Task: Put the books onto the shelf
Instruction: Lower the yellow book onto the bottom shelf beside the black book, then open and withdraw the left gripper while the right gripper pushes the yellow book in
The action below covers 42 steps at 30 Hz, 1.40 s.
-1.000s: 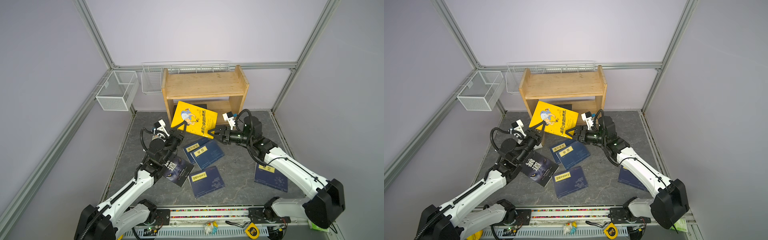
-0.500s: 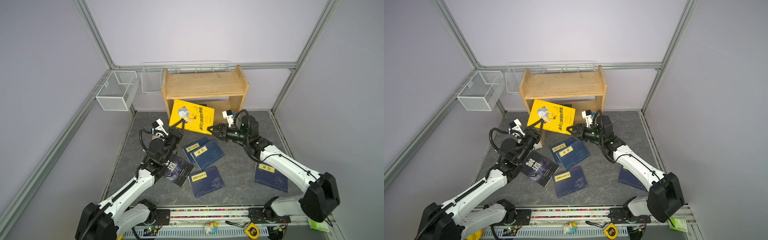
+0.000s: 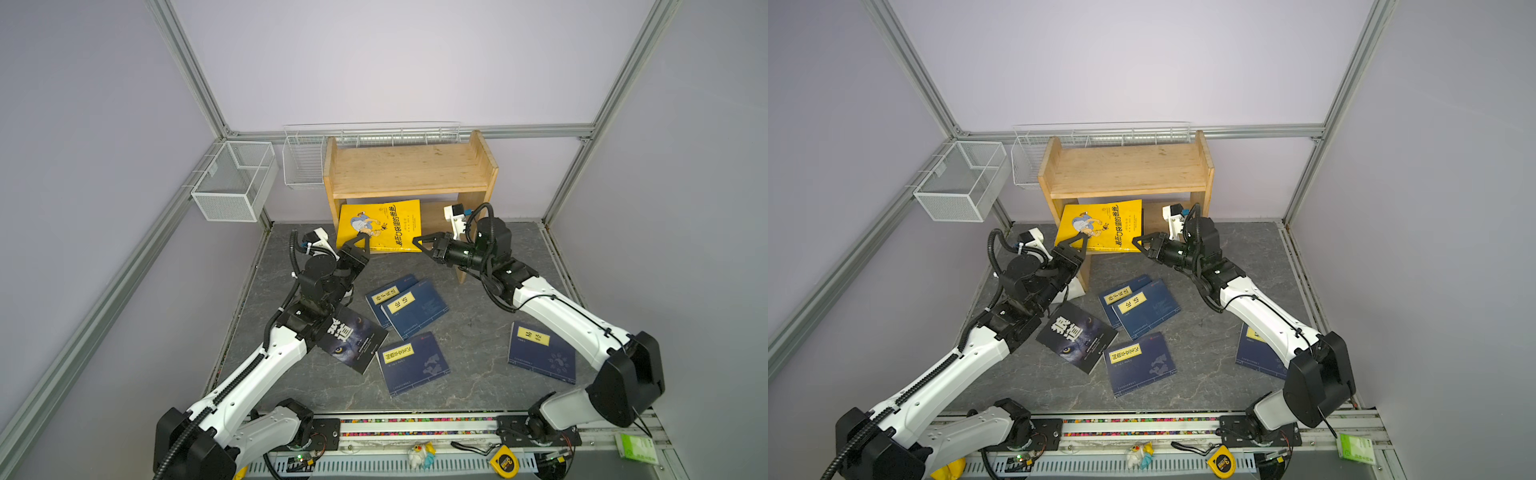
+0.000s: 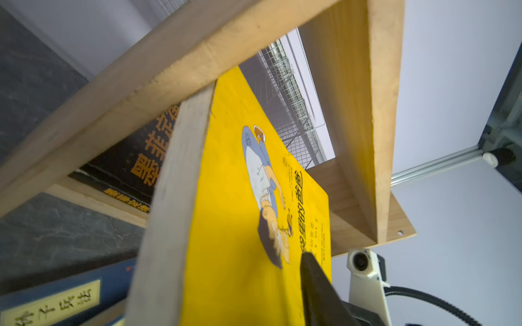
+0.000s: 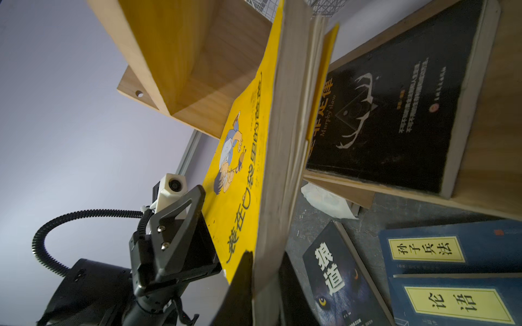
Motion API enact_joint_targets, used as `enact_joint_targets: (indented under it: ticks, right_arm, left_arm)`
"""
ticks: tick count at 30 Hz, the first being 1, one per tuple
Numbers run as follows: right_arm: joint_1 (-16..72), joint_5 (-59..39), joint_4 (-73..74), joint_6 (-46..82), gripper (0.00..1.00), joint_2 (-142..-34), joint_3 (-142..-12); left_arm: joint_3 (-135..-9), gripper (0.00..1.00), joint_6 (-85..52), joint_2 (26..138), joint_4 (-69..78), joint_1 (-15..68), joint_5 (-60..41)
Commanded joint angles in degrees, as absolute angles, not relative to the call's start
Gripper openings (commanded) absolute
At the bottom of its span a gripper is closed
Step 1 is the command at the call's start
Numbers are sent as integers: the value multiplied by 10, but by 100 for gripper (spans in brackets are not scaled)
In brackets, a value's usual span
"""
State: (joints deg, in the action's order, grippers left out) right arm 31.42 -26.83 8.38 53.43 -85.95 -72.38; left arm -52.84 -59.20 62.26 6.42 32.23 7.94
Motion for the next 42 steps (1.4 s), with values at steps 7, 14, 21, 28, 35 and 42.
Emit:
enact_joint_targets:
  ticks: [7,14,21,28,35,42]
  right_arm:
    - [301,-243,25,439,14,-935,-807]
    - [298,-250,17,411,13,-968,-834]
    - [293,-257,69,445,13,-953,-818]
    - [269,-241,148,500,13,-944,-795]
    - [268,-295,132,501,13,-992,-840]
    - [267,-322,137,501,13,-1019,-853]
  left_arm:
    - [-568,75,-522,595,-74,321,135]
    - [-526,80,-507,525,-158,316,175]
    - [-494,84,-512,457,-197,310,216]
    - [-482,86,-513,452,-194,306,217]
    - [-481,87,-507,462,-183,303,204]
    - [-469,89,-509,461,-182,287,194]
